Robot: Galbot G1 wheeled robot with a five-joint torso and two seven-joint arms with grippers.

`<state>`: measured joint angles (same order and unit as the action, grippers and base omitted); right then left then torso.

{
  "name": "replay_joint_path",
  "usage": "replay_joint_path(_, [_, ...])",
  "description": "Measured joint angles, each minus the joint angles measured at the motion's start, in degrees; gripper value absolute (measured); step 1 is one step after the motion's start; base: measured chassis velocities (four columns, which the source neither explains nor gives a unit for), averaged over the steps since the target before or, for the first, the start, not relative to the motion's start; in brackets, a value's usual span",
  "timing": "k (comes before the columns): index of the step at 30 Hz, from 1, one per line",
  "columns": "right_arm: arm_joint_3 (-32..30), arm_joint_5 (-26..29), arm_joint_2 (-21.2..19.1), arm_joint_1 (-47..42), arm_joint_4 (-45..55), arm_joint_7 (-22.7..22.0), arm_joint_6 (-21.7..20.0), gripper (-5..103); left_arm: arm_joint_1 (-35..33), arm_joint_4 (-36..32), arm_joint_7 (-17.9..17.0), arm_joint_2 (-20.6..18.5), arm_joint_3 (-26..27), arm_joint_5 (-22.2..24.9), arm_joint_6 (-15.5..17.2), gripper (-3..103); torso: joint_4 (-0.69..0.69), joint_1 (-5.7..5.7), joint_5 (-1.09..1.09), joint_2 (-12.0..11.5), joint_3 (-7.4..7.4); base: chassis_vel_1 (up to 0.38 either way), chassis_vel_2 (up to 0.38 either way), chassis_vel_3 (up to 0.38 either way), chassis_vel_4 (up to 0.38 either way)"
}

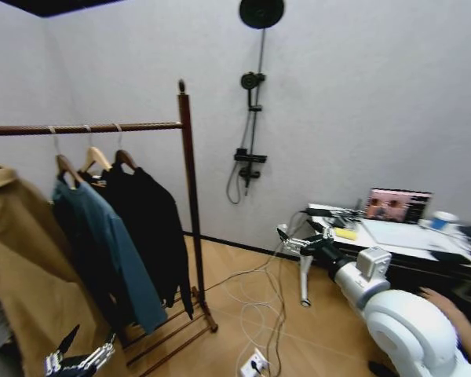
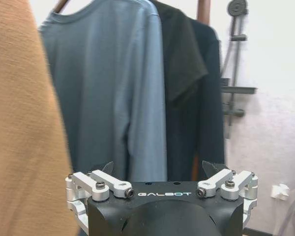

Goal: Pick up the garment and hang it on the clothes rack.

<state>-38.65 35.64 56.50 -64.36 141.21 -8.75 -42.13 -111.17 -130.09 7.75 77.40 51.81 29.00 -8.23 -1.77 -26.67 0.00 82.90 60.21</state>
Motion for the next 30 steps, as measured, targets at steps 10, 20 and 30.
replay_joint_path(10, [1.7, -1.7, 1.4, 0.1, -0.2, 0.1, 0.0, 100, 0.0, 0.0, 0.0, 0.0, 0.0, 0.0, 0.0, 100, 0.03, 0.00, 0.01, 0.0, 0.00, 0.096, -0.164, -0.157, 0.096])
replay_joint_path(20, [2.2, -2.7, 2.7, 0.2, -0.7, 0.2, 0.0, 100, 0.0, 0.0, 0.0, 0.0, 0.0, 0.0, 0.0, 100, 0.03, 0.00, -0.01, 0.0, 0.00, 0.140, -0.176, -0.165, 0.135])
replay_joint_path(30, [1.2, -3.0, 4.2, -0.9, 0.3, 0.5, 0.0, 100, 0.0, 0.0, 0.0, 0.0, 0.0, 0.0, 0.0, 100, 0.03, 0.00, -0.05, 0.0, 0.00, 0.075, -0.220, -0.206, 0.086])
